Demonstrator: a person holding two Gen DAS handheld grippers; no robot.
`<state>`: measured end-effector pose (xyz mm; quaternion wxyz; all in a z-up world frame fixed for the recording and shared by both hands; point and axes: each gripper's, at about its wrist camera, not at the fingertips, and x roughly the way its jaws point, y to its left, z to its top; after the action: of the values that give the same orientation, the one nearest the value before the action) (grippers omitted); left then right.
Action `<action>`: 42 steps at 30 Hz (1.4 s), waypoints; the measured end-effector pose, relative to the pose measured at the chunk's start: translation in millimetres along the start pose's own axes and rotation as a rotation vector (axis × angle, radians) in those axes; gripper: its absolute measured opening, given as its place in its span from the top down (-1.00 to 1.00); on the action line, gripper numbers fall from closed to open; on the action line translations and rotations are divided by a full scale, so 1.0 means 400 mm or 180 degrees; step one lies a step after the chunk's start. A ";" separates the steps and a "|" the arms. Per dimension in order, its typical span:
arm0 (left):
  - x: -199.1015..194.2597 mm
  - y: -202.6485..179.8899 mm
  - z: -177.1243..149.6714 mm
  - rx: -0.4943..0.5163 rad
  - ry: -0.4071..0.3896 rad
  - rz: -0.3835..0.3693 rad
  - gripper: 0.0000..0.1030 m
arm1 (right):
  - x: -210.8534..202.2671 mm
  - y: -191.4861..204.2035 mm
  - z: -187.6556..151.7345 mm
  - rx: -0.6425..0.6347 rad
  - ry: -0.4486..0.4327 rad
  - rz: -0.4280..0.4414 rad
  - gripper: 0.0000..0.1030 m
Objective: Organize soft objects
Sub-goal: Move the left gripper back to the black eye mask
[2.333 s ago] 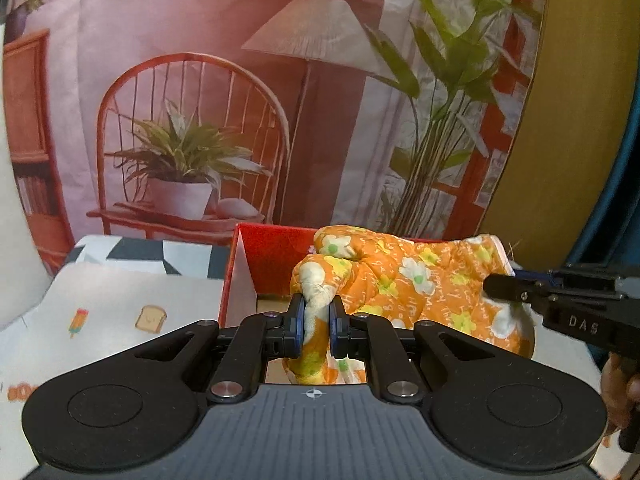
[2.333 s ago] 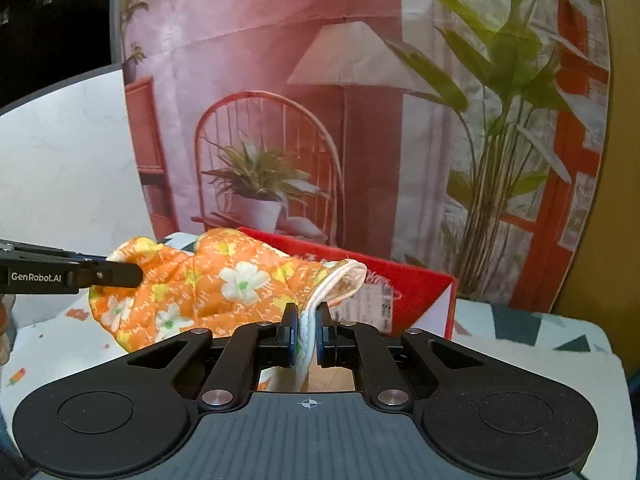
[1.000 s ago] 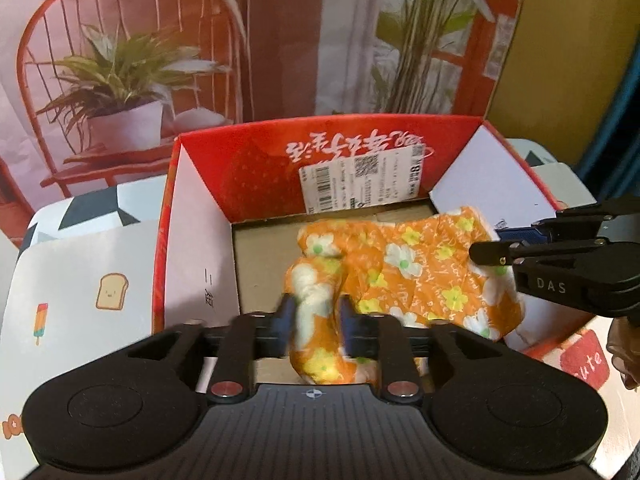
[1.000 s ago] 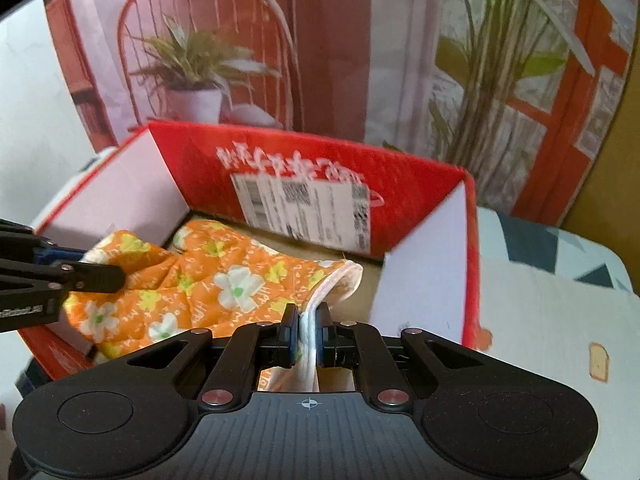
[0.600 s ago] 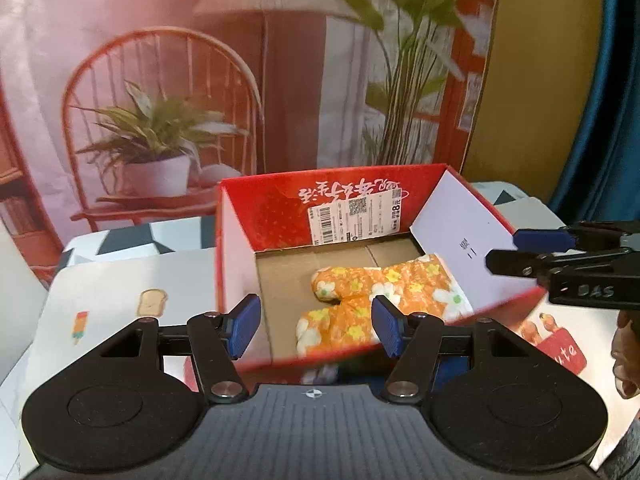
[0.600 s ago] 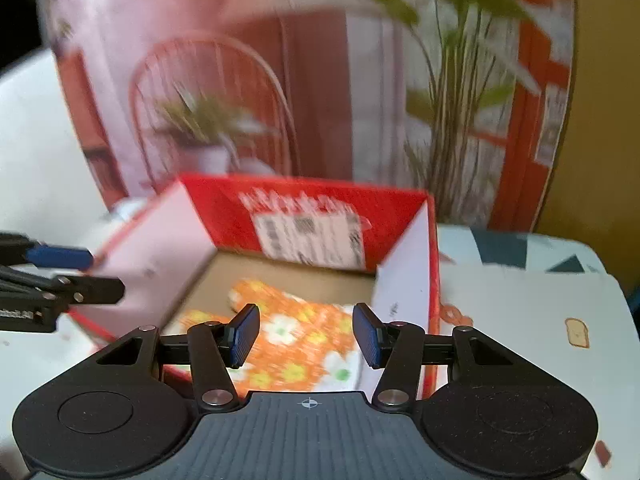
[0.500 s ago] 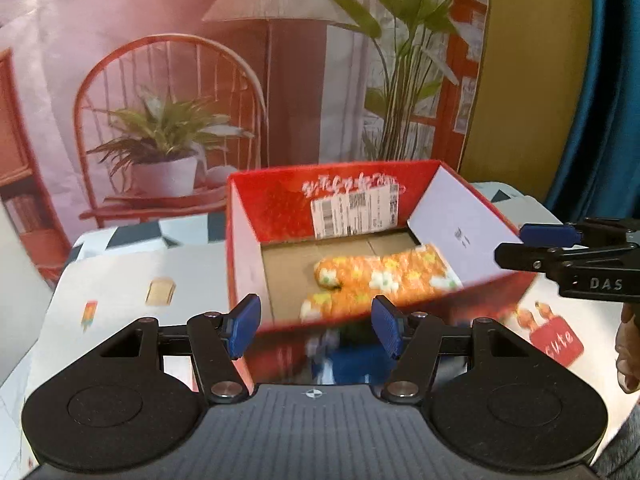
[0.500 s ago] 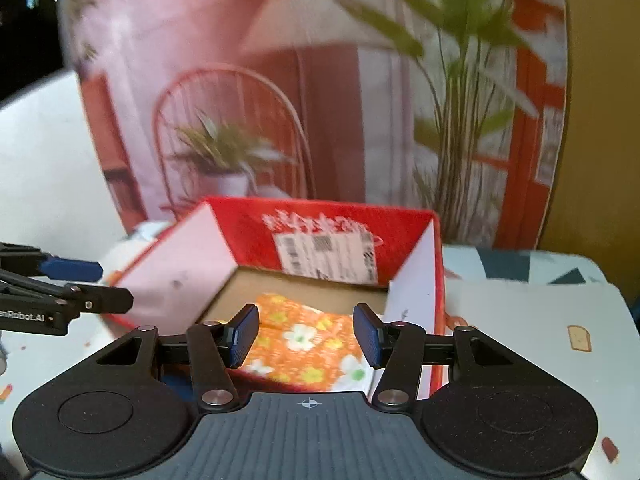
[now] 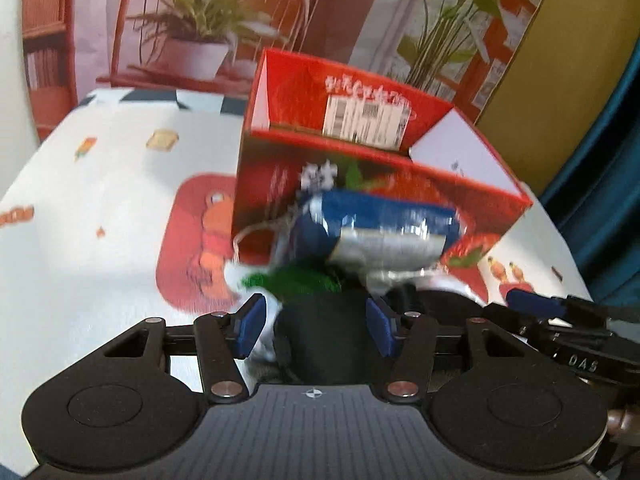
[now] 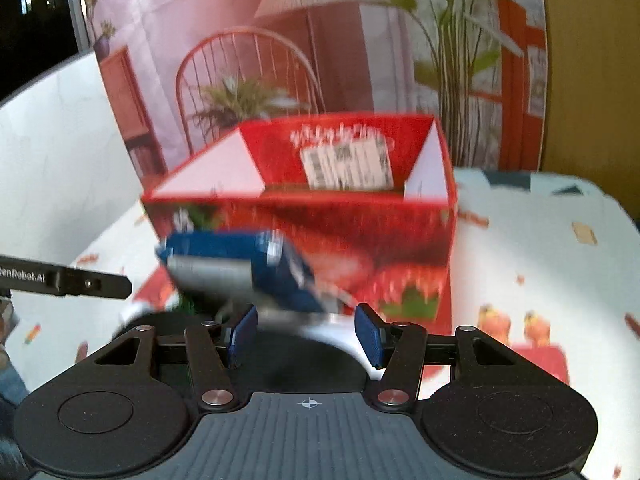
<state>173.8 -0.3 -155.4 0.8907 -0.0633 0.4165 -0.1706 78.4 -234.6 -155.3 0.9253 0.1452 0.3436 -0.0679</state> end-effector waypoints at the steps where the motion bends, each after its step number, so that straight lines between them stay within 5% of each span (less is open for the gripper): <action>1: 0.009 0.000 -0.007 -0.0008 0.0047 0.0016 -0.13 | 0.005 0.002 -0.017 0.0023 0.0048 0.0000 0.01; 14: 0.045 0.011 -0.041 -0.0023 0.0130 0.0081 -0.13 | 0.042 -0.042 -0.074 0.0423 0.0220 -0.0131 -0.27; 35: 0.074 0.030 -0.049 -0.0214 0.0175 -0.0041 -0.15 | 0.116 -0.085 -0.058 0.0813 0.0435 0.0170 -0.35; 42: 0.087 0.066 -0.053 -0.0577 0.0264 -0.0115 -0.33 | 0.126 -0.090 -0.056 0.0881 0.0473 0.0198 -0.36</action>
<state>185.0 12.4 -201.0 0.8601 -0.1441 0.4656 -0.1506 94.4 -263.1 -212.6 0.8702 0.2865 0.3937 -0.0750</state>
